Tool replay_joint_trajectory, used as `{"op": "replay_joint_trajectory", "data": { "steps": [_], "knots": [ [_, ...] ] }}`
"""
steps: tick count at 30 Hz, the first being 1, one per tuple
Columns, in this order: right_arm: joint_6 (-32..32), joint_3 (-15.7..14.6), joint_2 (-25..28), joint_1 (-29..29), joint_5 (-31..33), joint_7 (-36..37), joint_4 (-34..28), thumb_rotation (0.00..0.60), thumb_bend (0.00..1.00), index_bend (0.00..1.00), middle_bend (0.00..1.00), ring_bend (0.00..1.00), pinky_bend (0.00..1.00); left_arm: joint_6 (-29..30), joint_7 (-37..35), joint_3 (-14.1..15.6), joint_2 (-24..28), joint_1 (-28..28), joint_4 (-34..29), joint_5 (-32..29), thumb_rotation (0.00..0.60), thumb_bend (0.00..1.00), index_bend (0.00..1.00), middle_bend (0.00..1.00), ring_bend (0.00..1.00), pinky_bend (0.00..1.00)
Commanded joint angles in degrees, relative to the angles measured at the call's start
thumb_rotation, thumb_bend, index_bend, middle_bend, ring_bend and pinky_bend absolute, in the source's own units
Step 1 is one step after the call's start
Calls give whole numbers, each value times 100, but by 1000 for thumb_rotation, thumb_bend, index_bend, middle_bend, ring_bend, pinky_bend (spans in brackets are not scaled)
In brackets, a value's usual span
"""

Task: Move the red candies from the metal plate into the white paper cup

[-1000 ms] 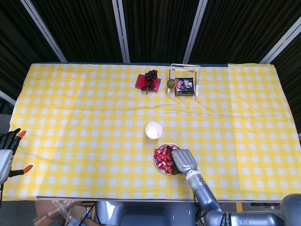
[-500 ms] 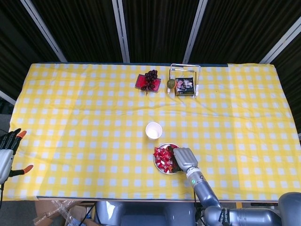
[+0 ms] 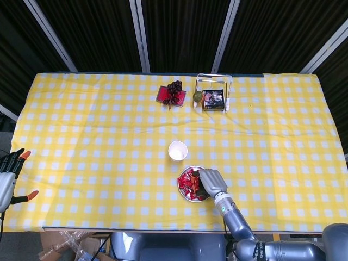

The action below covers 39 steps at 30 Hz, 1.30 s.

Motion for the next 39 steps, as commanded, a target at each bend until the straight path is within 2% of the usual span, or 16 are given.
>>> {"op": "replay_joint_trajectory", "data": {
  "steps": [1, 10, 18, 29, 33, 39],
  "knots": [
    [46, 35, -9, -22, -93, 105, -3, 600, 573, 761, 828, 958, 975, -3, 0, 2, 1, -2, 0, 3, 600, 0, 0, 0, 0, 0],
    [128, 140, 0, -10, -237, 233, -13, 600, 574, 761, 828, 958, 975, 1, -8, 1, 0, -2, 1, 4, 600, 0, 0, 0, 0, 0],
    [276, 329, 210, 69, -286, 122, -347, 600, 579, 761, 828, 958, 975, -28, -24, -1, 5, -12, -7, -18, 600, 0, 0, 0, 0, 0],
    [402, 1015, 530, 568, 266, -389, -809, 600, 581, 761, 828, 958, 975, -122, -81, -9, 46, -36, -50, -98, 600, 0, 0, 0, 0, 0],
    [302, 1326, 457, 948, 645, -556, -603, 600, 583, 761, 828, 958, 975, -145, -103, -16, 60, -50, -54, -109, 600, 0, 0, 0, 0, 0],
    [212, 1404, 298, 1292, 935, -681, -240, 600, 583, 761, 828, 958, 975, -180, -149, -15, 77, -63, -62, -119, 600, 0, 0, 0, 0, 0]
  ]
}}
